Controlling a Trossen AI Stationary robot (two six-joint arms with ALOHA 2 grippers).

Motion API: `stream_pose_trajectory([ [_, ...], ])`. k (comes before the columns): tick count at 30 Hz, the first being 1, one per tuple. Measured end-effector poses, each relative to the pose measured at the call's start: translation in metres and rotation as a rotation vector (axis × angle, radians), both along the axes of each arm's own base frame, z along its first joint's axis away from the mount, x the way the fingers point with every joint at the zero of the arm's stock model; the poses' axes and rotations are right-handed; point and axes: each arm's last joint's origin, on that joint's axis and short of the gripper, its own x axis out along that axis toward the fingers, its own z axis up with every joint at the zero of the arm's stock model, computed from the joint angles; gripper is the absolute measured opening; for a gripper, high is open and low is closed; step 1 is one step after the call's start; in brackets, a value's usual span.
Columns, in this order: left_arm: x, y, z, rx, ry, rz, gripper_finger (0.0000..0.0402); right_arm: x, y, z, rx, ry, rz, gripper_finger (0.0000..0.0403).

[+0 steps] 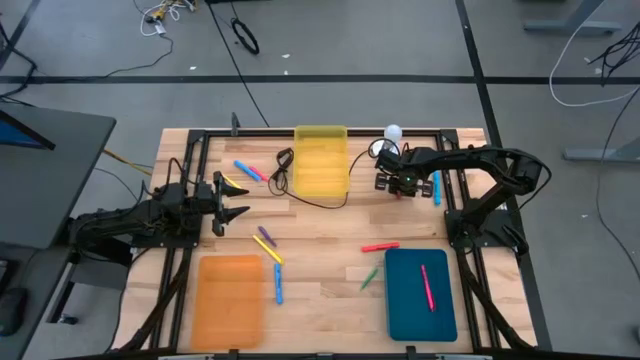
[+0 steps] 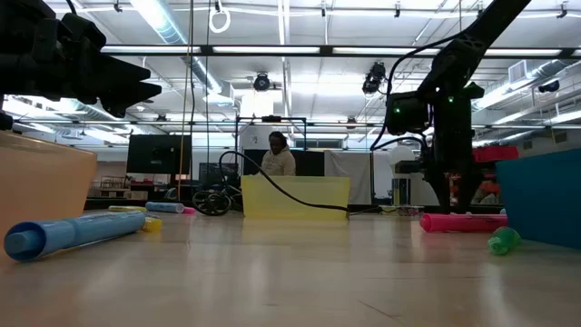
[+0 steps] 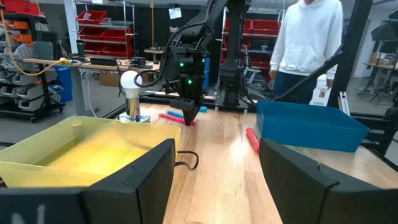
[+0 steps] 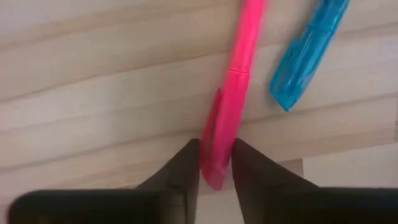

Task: Pick & Place Markers
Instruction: Put the pink highlighter pen into the blue bin

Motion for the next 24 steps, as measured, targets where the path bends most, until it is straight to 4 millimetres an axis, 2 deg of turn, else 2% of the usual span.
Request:
stream_pose_trajectory([
  [6, 0.000, 0.000, 0.000, 0.000, 0.000, 0.006, 0.0238, 0.001, 0.001, 0.001, 0.005, -0.007, -0.020, 0.0043],
  [16, 0.000, 0.000, 0.000, -0.001, 0.002, 0.017, 0.0238, 0.004, 0.012, 0.002, 0.059, 0.006, 0.010, 0.0046],
  [24, 0.000, 0.001, 0.000, -0.001, 0.002, 0.019, 0.0238, 0.009, 0.022, 0.012, 0.068, -0.029, 0.036, 0.0046],
])
